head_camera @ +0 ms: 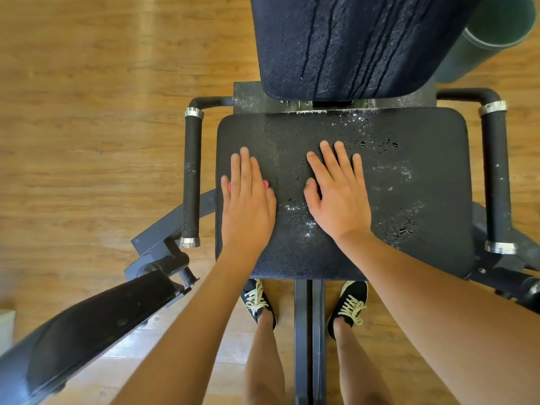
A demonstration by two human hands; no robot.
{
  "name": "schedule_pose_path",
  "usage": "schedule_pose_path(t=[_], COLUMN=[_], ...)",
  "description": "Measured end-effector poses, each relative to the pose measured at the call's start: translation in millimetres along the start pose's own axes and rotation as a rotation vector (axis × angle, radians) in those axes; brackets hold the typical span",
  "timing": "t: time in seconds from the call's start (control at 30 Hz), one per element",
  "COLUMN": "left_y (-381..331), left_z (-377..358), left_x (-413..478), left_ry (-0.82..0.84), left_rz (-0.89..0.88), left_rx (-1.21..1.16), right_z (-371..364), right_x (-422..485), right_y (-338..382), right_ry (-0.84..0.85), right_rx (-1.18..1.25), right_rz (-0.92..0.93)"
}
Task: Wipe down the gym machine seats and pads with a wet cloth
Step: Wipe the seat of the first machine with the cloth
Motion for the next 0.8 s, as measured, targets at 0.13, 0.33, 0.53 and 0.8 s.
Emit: schedule_pose_path(t=[0.13,0.33,0.53,0.8], left_y=[1.7,-1.4,0.0,2.9], left_z=[0.1,-5.0,0.6,2.5], left_x=[-2.7,47.2,19.8,-72.8], left_ry=[0.036,0.026,0.009,0.058], left_rz=[0.034,0.003,-0.06,-0.079], left_rx=[-0.012,-0.011,-0.031,0.032], right_z=[0.1,-0.1,1.6,1.5], right_x=[-0.6,-0.4,-0.3,-0.6], right_y=[-0.6,-1.2,-0.9,-0.4], right_ry=[-0.007,-0.006,-0.014,-0.012], right_rx=[0.001,-0.001,0.008,0.014], right_rz=[0.002,0.003,-0.003,-0.004])
Point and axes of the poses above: each hand's wrist, its own x-axis towards the middle knuckle, its own z-axis out of the back of the hand, y = z × x, the point moved 6 cm from there along x, towards the middle knuckle, and after that the axes turned 15 degrees about -y, right-handed, at the moved point
